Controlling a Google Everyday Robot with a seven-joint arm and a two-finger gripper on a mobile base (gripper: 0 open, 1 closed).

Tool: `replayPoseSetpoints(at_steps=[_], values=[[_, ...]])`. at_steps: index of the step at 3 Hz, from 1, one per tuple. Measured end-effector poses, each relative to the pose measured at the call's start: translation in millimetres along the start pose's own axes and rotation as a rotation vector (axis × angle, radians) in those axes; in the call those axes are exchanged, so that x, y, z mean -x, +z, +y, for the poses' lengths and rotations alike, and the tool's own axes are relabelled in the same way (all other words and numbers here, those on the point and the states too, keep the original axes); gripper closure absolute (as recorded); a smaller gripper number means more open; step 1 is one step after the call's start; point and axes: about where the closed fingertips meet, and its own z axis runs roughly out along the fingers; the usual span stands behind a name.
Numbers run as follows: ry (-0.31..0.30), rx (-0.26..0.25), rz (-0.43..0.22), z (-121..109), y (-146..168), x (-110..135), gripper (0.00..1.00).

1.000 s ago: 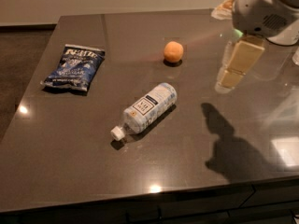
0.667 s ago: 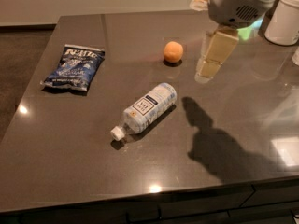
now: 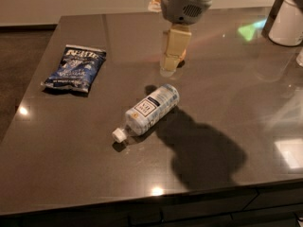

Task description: Move blue chip bag near blue plastic bottle

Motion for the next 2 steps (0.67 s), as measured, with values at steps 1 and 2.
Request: replayPoseSetpoints(at_steps=[1, 2], values=[[-0.077, 0.031, 0.011, -14, 32, 24, 0.0], [-0.159, 0.064, 0.026, -26, 59, 43, 0.0]])
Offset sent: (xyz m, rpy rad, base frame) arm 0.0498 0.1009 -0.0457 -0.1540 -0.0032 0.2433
